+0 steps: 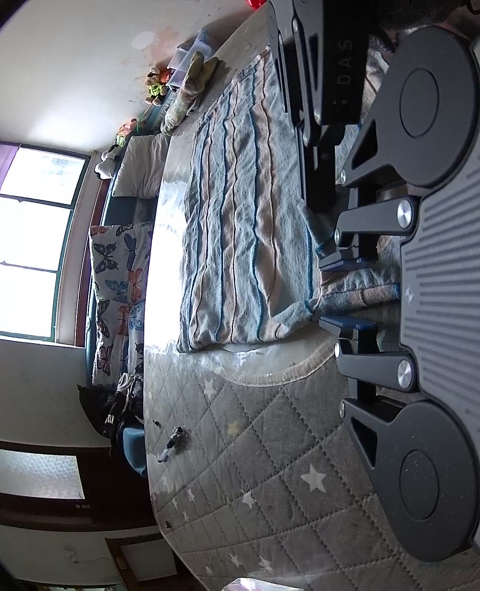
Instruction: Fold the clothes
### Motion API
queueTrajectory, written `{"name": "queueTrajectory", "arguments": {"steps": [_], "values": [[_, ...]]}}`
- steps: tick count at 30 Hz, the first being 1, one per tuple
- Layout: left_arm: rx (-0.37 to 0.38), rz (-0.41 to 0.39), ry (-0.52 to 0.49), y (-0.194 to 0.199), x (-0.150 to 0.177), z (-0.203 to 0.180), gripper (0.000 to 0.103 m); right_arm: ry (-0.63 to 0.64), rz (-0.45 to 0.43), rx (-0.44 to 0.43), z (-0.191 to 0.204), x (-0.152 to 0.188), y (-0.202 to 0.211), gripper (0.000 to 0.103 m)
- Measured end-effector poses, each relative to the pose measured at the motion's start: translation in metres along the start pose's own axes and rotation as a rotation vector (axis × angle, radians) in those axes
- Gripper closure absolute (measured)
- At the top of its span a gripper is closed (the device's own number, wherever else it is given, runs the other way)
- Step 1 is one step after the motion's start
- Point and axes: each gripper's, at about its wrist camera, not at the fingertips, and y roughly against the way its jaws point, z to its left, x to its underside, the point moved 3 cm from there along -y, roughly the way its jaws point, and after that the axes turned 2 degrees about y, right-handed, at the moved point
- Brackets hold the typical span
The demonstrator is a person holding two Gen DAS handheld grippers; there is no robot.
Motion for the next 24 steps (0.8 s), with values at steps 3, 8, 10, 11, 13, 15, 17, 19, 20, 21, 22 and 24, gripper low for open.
{"name": "queueTrajectory", "arguments": {"steps": [3, 8, 10, 11, 13, 15, 17, 19, 20, 21, 22, 24], "values": [[-0.005, -0.002, -0.022, 0.0, 0.0, -0.004, 0.075, 0.02, 0.026, 0.016, 0.0, 0.002, -0.005, 0.099], [0.001, -0.013, -0.025, 0.007, 0.0, -0.004, 0.075, -0.016, 0.04, -0.009, -0.009, 0.004, -0.001, 0.093], [0.004, -0.008, -0.04, 0.007, 0.001, -0.006, 0.075, 0.006, 0.048, -0.014, -0.009, 0.006, 0.008, 0.093], [0.003, -0.004, -0.049, 0.006, 0.002, -0.008, 0.075, 0.022, 0.058, -0.014, -0.007, 0.009, 0.011, 0.093], [-0.001, -0.003, -0.058, 0.006, 0.004, -0.01, 0.075, 0.045, 0.073, -0.017, -0.004, 0.014, 0.015, 0.093], [-0.005, -0.006, -0.064, 0.006, 0.004, -0.012, 0.075, 0.074, 0.081, -0.002, 0.0, 0.02, 0.019, 0.093], [-0.006, -0.009, -0.067, 0.008, 0.004, -0.012, 0.075, 0.107, 0.077, 0.022, 0.004, 0.024, 0.025, 0.093], [-0.008, -0.014, -0.069, 0.009, 0.002, -0.012, 0.075, 0.125, 0.047, 0.031, 0.009, 0.02, 0.029, 0.093], [-0.009, -0.017, -0.07, 0.01, 0.001, -0.012, 0.075, 0.132, 0.05, 0.021, 0.011, 0.02, 0.027, 0.093], [-0.01, -0.021, -0.07, 0.01, -0.001, -0.012, 0.075, 0.138, 0.053, 0.01, 0.014, 0.019, 0.026, 0.093], [-0.007, -0.023, -0.066, 0.011, -0.002, -0.012, 0.075, 0.145, 0.056, 0.0, 0.017, 0.018, 0.024, 0.093], [-0.002, -0.021, -0.064, 0.01, -0.004, -0.012, 0.075, 0.159, 0.061, -0.021, 0.023, 0.017, 0.021, 0.093]]}}
